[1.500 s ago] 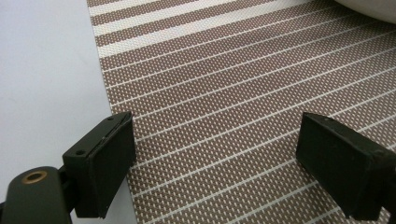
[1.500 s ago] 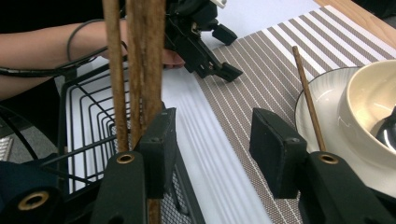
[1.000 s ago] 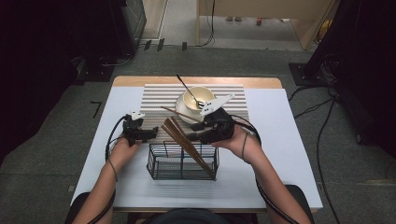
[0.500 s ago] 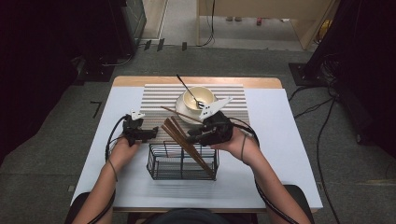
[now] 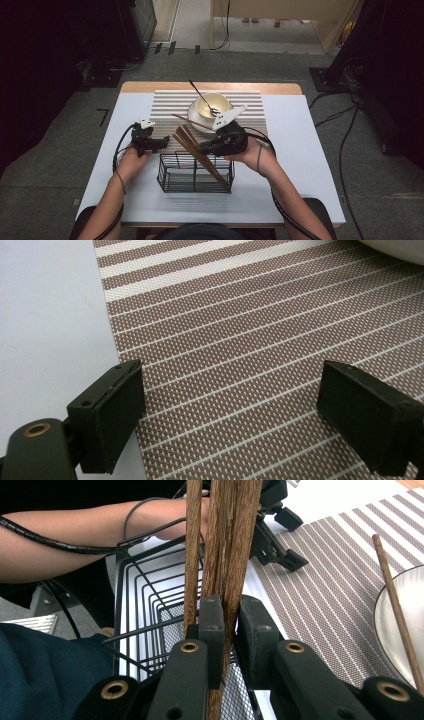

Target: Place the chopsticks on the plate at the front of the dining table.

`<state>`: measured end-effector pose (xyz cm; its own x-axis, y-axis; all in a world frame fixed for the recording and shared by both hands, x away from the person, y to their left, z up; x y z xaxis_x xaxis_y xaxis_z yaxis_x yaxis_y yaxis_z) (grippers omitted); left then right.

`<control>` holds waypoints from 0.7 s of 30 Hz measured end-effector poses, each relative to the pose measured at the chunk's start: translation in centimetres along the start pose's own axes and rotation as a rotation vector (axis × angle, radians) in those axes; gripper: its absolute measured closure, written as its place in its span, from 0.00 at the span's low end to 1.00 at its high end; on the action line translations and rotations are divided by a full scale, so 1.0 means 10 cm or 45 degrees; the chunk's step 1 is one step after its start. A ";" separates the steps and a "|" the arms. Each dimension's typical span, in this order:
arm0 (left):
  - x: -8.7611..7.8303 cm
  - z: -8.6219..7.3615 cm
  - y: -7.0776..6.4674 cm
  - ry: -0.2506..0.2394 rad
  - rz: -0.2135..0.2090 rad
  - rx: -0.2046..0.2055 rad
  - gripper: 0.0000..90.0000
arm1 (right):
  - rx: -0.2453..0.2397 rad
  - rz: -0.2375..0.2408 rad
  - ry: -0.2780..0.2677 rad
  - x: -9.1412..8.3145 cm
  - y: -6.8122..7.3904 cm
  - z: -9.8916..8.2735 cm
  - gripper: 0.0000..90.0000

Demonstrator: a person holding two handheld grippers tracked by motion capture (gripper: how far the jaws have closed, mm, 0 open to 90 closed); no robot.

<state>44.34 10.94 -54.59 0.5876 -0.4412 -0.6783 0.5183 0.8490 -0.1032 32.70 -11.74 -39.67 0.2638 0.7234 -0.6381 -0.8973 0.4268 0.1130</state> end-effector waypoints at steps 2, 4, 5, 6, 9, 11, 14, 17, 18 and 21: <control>0.00 0.00 0.00 0.000 0.000 0.000 0.14 | 0.011 0.004 0.001 0.00 0.00 0.00 0.92; 0.00 0.00 0.00 0.000 0.000 0.000 0.14 | 0.015 0.005 0.000 -0.01 0.00 0.00 0.92; 0.00 0.00 0.00 0.000 0.000 0.000 0.14 | 0.015 0.005 0.000 -0.01 0.00 0.00 0.92; 0.00 0.00 0.00 0.001 0.000 0.000 0.14 | 0.018 0.004 0.001 -0.01 0.00 0.00 0.92; 0.00 0.00 0.00 0.000 0.000 0.000 0.14 | 0.036 0.019 -0.011 -0.03 0.00 0.02 0.93; 0.00 0.00 0.00 0.001 0.000 0.000 0.14 | 0.032 0.016 -0.017 -0.05 0.00 0.03 0.93; 0.00 0.00 0.00 0.000 0.000 0.000 0.14 | 0.041 0.018 -0.022 -0.07 0.00 0.04 0.94; 0.00 0.00 0.00 0.001 0.000 0.001 0.14 | 0.052 0.027 -0.028 -0.08 0.00 0.05 0.94; 0.00 0.00 0.00 0.000 0.000 0.000 0.14 | 0.053 0.023 -0.030 -0.08 0.00 0.05 0.94; 0.00 0.00 0.00 0.001 0.000 0.000 0.14 | 0.057 0.025 -0.036 -0.10 0.00 0.07 0.94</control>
Point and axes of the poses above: each handheld gripper's, and its own axes: x roughly forward along the jaws, z roughly out of its top, y roughly to its left, the point moved 7 cm from there along x, roughly forward along the jaws, and after that the axes turned 9 degrees about -z, right-handed, at the moved point
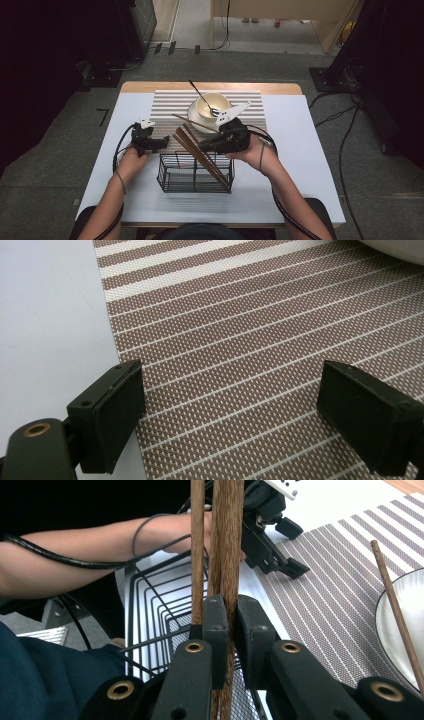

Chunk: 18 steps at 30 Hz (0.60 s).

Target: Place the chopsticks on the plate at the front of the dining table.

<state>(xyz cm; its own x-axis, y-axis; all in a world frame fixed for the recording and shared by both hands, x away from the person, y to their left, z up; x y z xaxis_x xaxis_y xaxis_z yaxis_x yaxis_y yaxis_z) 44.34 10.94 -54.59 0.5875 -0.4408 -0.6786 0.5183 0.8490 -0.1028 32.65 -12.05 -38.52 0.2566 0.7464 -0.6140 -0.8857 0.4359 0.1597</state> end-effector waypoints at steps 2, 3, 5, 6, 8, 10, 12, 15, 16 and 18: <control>0.00 0.00 0.00 0.000 0.000 0.000 0.14 | 0.002 0.005 -0.009 -0.02 0.01 0.02 0.94; 0.00 0.00 0.00 0.000 0.000 0.000 0.14 | 0.007 0.008 -0.010 -0.02 0.01 0.02 0.94; 0.00 0.00 0.00 0.000 0.000 0.000 0.14 | 0.004 0.008 -0.020 -0.03 0.02 0.04 0.94; 0.00 0.00 0.00 0.000 0.000 0.000 0.14 | 0.001 0.006 -0.022 -0.04 0.02 0.05 0.94; 0.00 0.00 0.00 0.000 0.000 0.000 0.14 | 0.004 0.009 -0.029 -0.06 0.03 0.06 0.94; 0.00 0.00 0.00 0.000 0.000 0.000 0.14 | 0.005 0.003 -0.042 -0.08 0.04 0.09 0.94; 0.00 0.00 0.00 0.000 0.000 0.000 0.14 | 0.007 0.003 -0.045 -0.09 0.04 0.09 0.94; 0.00 0.00 0.00 0.000 0.000 0.000 0.14 | 0.016 -0.007 -0.051 -0.12 0.03 0.11 0.94; 0.00 0.00 0.00 0.000 0.000 0.000 0.14 | 0.026 -0.009 -0.051 -0.14 0.03 0.12 0.94; 0.00 0.00 0.00 0.000 0.000 0.000 0.14 | 0.023 -0.016 -0.061 -0.15 0.02 0.14 0.94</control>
Point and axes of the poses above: each handheld gripper's, and its own axes: x roughly forward along the jaws, z roughly out of its top, y roughly to its left, the point moved 7 cm from there along x, roughly forward along the jaws, and after that the axes turned 9 degrees about -z, right-handed, at the moved point
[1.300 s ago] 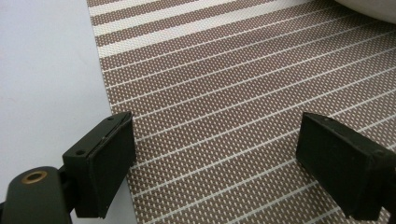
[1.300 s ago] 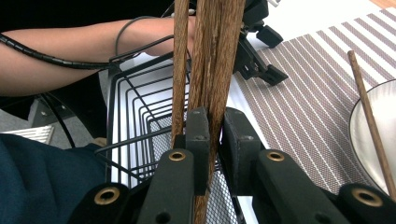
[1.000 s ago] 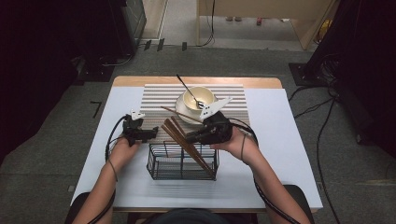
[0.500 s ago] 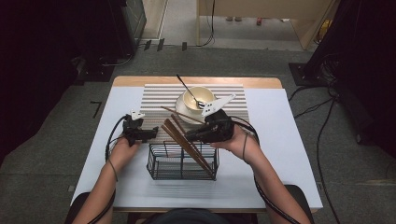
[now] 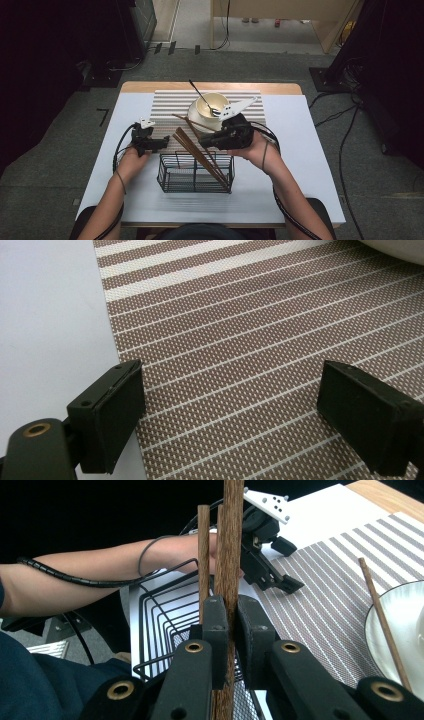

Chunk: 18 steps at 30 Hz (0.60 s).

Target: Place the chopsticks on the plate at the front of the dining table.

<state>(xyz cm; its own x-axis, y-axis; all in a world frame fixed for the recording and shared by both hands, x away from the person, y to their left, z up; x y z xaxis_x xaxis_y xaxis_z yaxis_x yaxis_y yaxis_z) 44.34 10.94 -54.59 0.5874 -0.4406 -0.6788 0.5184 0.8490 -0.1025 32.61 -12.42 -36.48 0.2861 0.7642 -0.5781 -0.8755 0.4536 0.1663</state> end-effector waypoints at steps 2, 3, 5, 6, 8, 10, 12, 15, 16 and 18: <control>0.00 0.00 0.00 0.000 0.000 0.000 0.14 | -0.001 -0.005 -0.007 -0.02 0.00 0.02 0.94; 0.00 0.00 0.00 0.000 0.000 0.000 0.14 | 0.003 -0.004 -0.006 -0.02 0.00 0.02 0.94; 0.00 0.00 0.00 0.000 0.000 0.000 0.14 | -0.002 -0.006 -0.015 -0.04 0.00 0.04 0.94; 0.00 0.00 0.00 0.000 0.000 0.000 0.14 | -0.004 -0.009 -0.020 -0.05 0.00 0.06 0.94; 0.00 0.00 0.00 0.000 0.000 0.000 0.14 | -0.008 -0.011 -0.034 -0.07 0.01 0.08 0.94; 0.00 0.00 0.00 0.000 0.000 0.000 0.14 | -0.014 -0.020 -0.045 -0.11 0.00 0.12 0.94; 0.00 0.00 0.00 0.000 0.000 0.000 0.14 | -0.013 -0.024 -0.043 -0.11 0.00 0.12 0.94; 0.00 0.00 0.00 0.000 0.000 -0.001 0.14 | -0.019 -0.031 -0.042 -0.13 -0.02 0.15 0.94; 0.00 0.00 0.00 -0.001 0.000 -0.001 0.14 | -0.021 -0.034 -0.045 -0.13 -0.02 0.16 0.94; 0.00 0.00 0.00 -0.001 0.000 -0.001 0.14 | -0.029 -0.037 -0.049 -0.14 -0.02 0.19 0.94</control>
Point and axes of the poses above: each handheld gripper's, and its own axes: x roughly forward along the jaws, z roughly out of its top, y roughly to its left, the point moved 7 cm from there along x, roughly forward along the jaws, and after that the axes turned 9 degrees about -z, right-handed, at the moved point
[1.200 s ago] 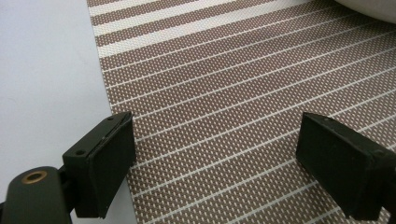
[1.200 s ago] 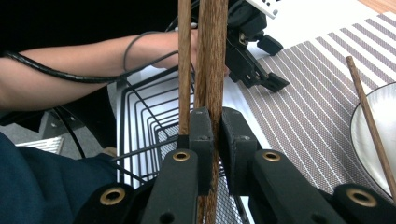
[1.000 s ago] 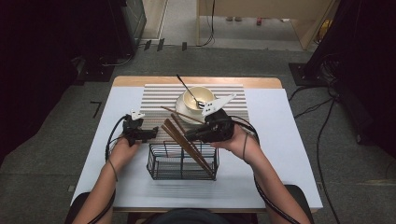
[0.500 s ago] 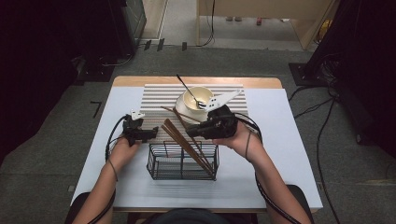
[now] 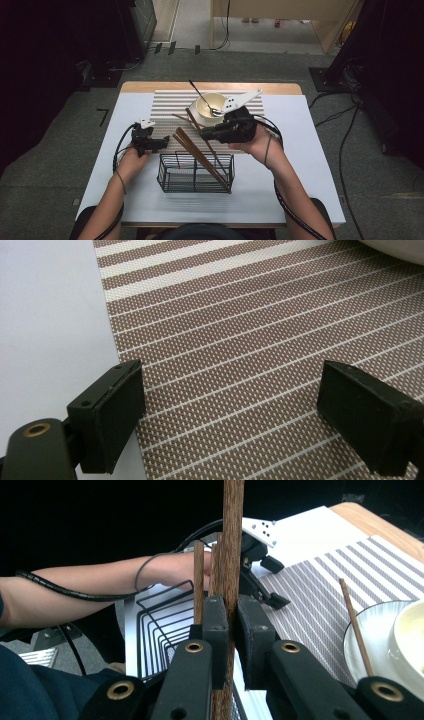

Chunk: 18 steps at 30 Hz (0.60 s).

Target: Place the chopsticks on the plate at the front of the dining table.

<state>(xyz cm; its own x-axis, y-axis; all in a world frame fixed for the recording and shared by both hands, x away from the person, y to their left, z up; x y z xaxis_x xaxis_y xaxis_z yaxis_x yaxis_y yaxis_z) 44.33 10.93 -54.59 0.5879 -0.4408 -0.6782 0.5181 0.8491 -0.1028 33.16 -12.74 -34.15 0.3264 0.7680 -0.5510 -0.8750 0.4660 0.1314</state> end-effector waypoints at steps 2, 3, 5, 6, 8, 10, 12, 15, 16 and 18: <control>0.00 0.00 0.00 0.000 0.000 0.000 0.14 | 0.000 -0.002 -0.008 -0.01 -0.01 0.03 0.94; 0.00 0.00 0.00 0.000 -0.001 -0.001 0.14 | 0.001 -0.003 -0.008 -0.02 -0.02 0.04 0.94; 0.00 0.00 0.00 0.000 0.000 -0.001 0.14 | 0.000 -0.007 -0.002 -0.03 -0.03 0.06 0.94; 0.00 0.00 0.00 0.000 -0.001 -0.001 0.14 | 0.003 -0.011 -0.001 -0.03 -0.04 0.07 0.94; 0.00 0.00 0.00 0.000 0.000 0.000 0.14 | 0.002 -0.015 0.002 -0.05 -0.05 0.10 0.94; 0.00 0.00 0.00 -0.001 0.000 -0.001 0.14 | 0.000 -0.016 0.007 -0.06 -0.06 0.12 0.94; 0.00 0.00 0.00 0.000 -0.001 -0.001 0.14 | 0.001 -0.022 0.008 -0.06 -0.07 0.15 0.94; 0.00 0.00 0.00 0.000 0.000 -0.001 0.14 | -0.001 -0.020 0.008 -0.07 -0.07 0.19 0.94; 0.00 0.00 0.00 0.000 0.000 -0.001 0.14 | -0.003 -0.019 0.009 -0.08 -0.08 0.20 0.94; 0.00 0.00 0.00 -0.001 0.000 -0.001 0.14 | -0.003 -0.022 0.012 -0.08 -0.08 0.23 0.94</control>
<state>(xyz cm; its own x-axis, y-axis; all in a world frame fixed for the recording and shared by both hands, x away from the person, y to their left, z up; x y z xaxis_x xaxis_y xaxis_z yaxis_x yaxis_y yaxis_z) 44.32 10.91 -54.59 0.5883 -0.4409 -0.6779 0.5178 0.8493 -0.1030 34.42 -12.72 -31.93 0.3378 0.7557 -0.5611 -0.8701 0.4781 0.1201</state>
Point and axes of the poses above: each handheld gripper's, and its own axes: x roughly forward along the jaws, z roughly out of its top, y roughly to its left, the point moved 7 cm from there along x, roughly forward along the jaws, and after that the axes turned 9 degrees about -z, right-handed, at the moved point
